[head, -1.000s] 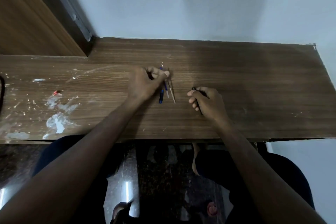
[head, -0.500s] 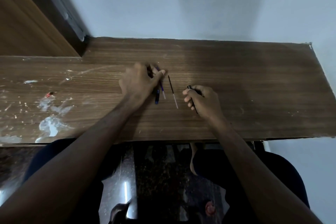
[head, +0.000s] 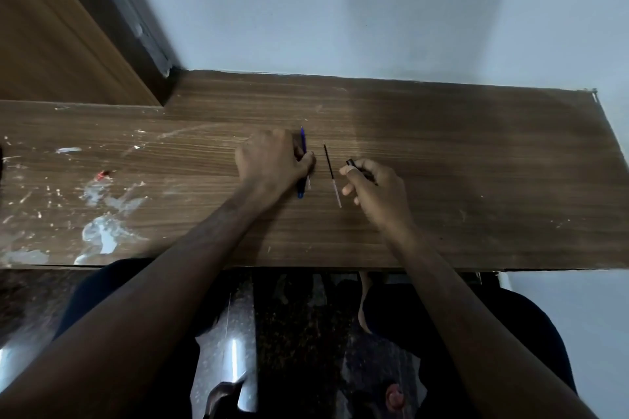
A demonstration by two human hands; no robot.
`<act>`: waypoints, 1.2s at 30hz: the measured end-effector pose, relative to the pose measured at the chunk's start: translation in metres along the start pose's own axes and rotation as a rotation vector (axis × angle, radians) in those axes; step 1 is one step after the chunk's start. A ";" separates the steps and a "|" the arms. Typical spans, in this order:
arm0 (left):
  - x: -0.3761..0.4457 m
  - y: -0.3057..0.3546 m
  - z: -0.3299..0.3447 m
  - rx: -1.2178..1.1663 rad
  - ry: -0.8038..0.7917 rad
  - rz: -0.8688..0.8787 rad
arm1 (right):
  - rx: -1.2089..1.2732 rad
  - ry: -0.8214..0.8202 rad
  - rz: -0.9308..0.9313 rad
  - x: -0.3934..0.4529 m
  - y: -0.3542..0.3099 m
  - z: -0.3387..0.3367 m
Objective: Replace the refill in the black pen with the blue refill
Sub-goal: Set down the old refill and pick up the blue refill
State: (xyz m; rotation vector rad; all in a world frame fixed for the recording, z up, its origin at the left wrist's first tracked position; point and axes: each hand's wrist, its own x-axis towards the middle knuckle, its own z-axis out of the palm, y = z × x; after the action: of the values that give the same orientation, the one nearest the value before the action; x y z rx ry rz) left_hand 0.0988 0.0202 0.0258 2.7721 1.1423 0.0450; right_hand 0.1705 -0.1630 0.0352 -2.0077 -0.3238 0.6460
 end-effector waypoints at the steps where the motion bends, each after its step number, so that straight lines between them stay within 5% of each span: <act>1: 0.000 0.001 -0.001 0.005 -0.014 -0.002 | -0.011 -0.001 -0.011 0.000 0.000 0.001; 12: -0.006 0.011 -0.010 0.127 -0.026 0.185 | 0.023 0.005 -0.009 0.002 -0.006 0.011; 24: 0.016 -0.005 -0.018 -1.076 -0.172 -0.093 | 0.044 -0.139 -0.074 -0.006 -0.012 0.033; 30: 0.002 0.013 -0.018 -1.233 0.012 0.022 | 0.067 -0.141 -0.106 -0.007 -0.017 0.039; 36: -0.008 0.016 -0.011 -1.294 -0.019 0.092 | 0.122 -0.104 -0.124 -0.004 -0.020 0.037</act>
State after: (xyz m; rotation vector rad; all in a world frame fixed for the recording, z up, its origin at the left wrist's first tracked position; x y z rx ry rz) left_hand 0.1034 0.0052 0.0392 1.6320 0.5841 0.5431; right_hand 0.1474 -0.1284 0.0389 -1.8265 -0.4567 0.6775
